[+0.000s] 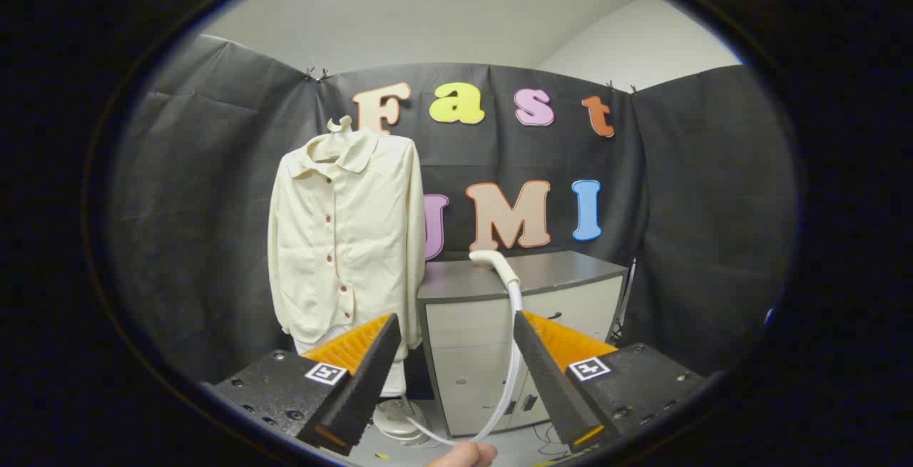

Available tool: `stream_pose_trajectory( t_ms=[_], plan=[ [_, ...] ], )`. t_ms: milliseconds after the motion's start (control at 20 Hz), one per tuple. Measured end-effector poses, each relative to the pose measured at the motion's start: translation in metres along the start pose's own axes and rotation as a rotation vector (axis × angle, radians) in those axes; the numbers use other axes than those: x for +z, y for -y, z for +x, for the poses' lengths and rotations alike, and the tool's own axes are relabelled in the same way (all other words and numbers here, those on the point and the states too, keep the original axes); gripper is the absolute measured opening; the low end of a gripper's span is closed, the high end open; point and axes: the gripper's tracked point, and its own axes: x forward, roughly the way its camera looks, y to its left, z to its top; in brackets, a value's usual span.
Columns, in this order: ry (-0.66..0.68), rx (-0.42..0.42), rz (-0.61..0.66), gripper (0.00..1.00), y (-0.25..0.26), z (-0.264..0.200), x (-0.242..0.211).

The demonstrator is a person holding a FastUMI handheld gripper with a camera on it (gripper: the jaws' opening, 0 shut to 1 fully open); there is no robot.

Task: Iron the clothes twice with a garment steamer, once on the left side and once on the right side.

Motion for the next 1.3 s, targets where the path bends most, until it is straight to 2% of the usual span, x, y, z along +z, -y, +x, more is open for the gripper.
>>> stream_pose_trajectory(
  t_ms=[750, 1300],
  plan=[
    [0.072, -0.004, 0.005, 0.97, -0.006, -0.002, 0.018],
    [0.043, -0.026, 0.002, 0.97, 0.004, 0.01, 0.013]
  ],
)
